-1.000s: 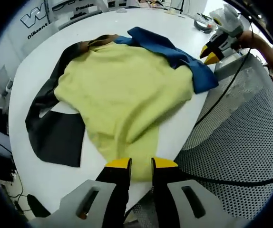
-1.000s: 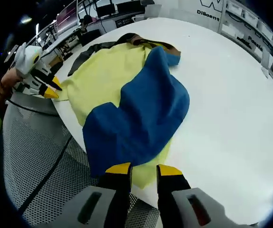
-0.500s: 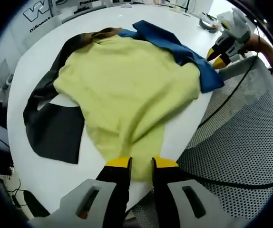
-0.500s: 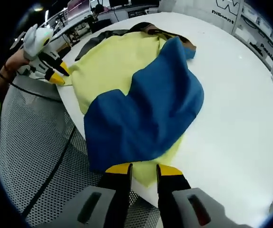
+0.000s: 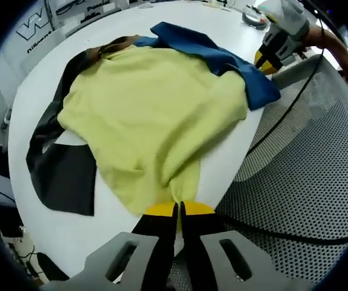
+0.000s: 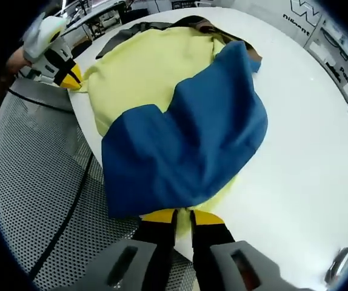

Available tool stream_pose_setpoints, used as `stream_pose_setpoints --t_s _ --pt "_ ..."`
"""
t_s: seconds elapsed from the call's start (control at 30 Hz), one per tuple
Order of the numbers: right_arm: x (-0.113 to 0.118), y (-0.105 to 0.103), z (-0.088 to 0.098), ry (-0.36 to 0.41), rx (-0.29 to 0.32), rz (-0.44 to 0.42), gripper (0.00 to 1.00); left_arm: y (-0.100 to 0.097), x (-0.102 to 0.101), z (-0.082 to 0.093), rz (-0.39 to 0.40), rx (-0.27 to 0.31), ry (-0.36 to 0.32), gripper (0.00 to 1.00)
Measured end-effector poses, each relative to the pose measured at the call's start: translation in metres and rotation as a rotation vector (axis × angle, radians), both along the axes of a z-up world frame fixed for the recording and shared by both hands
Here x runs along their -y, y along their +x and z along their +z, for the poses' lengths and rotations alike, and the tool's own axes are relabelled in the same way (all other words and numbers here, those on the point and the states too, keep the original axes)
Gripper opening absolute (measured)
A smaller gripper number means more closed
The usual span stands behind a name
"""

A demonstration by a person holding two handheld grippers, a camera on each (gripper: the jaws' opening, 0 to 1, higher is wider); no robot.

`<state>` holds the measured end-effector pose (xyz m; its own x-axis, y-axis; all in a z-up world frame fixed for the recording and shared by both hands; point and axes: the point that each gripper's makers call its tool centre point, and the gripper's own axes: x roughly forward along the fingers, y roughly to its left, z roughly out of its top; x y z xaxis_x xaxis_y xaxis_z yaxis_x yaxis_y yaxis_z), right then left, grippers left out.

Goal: Fold the garment on the visible template until the final outline fits inside the template.

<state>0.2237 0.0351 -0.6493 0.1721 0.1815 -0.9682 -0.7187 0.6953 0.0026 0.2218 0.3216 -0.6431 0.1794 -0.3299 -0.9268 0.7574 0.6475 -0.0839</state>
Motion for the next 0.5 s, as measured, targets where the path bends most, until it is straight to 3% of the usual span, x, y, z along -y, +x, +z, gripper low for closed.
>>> stream_pose_setpoints --t_s 0.13,0.2,0.4,0.5 --pt "0.003 -0.003 0.0 0.011 -0.02 -0.018 0.0 -0.008 -0.007 -0.002 0.01 -0.088 -0.007 0.0" --pt "0.005 -0.008 0.0 0.02 -0.042 -0.029 0.0 -0.013 -0.015 -0.002 0.004 -0.127 0.024 0.0" --pt "0.007 -0.016 0.003 0.032 -0.086 -0.037 0.0 -0.027 -0.028 0.0 -0.067 -0.197 0.068 0.0" --pt "0.004 -0.02 0.006 0.043 -0.112 -0.037 0.0 -0.029 -0.031 0.001 -0.101 -0.203 0.094 0.0"
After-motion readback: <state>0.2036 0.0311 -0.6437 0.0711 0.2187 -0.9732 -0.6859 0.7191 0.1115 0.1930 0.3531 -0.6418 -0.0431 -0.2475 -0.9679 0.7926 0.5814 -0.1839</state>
